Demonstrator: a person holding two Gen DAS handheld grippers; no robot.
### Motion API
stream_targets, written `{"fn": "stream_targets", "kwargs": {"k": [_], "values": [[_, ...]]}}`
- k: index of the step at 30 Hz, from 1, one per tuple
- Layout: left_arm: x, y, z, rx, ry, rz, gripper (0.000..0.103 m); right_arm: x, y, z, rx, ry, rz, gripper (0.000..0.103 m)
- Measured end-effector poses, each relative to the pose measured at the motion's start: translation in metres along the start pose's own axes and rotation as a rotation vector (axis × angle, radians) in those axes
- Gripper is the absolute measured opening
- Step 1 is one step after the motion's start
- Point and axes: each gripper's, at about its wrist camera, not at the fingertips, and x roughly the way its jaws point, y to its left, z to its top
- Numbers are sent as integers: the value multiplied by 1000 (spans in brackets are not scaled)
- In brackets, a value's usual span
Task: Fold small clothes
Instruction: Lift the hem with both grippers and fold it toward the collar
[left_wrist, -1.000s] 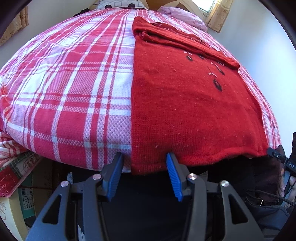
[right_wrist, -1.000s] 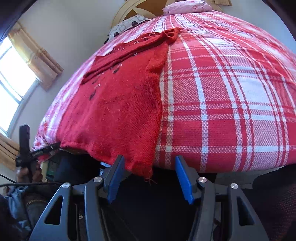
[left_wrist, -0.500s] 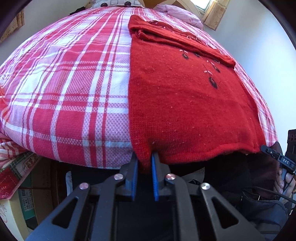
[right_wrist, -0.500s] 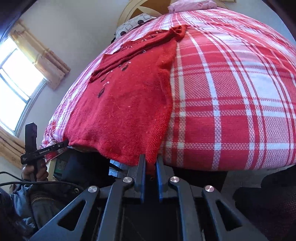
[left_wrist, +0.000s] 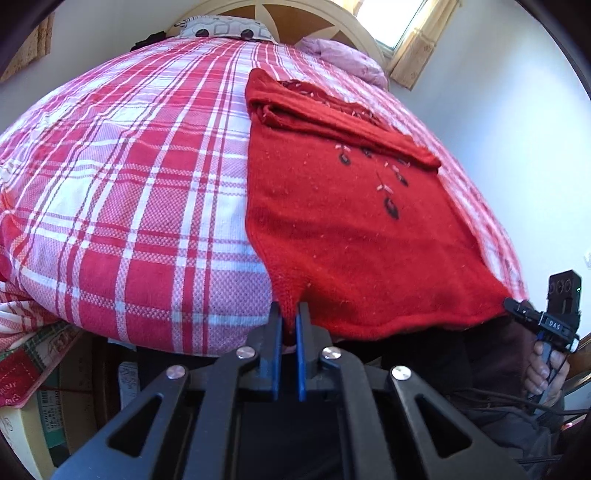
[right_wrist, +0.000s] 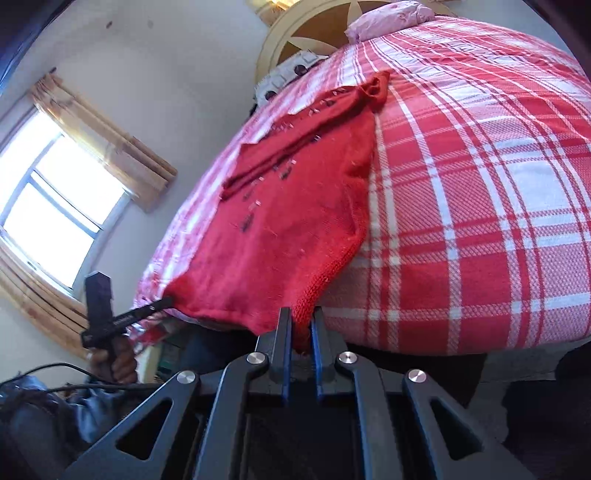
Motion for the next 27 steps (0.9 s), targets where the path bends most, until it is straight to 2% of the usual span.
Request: {"fn": "stream_targets", "kwargs": {"k": [4, 7, 15, 20, 27], "values": [[-11, -3, 9, 4, -44, -66, 7, -8, 5, 9, 16, -41, 74, 8], [-23, -7, 22, 17, -93, -103, 7, -12, 8, 21, 15, -67, 94, 8], [-32, -12, 70, 36, -192, -129, 7, -12, 8, 59, 31, -132, 109, 8], [-22, -6, 104, 9, -211, -148, 7, -12, 8, 89, 38, -167, 119, 8], [-12, -3, 147, 0, -246, -128, 7, -4, 11, 136, 28, -197, 117, 8]]}}
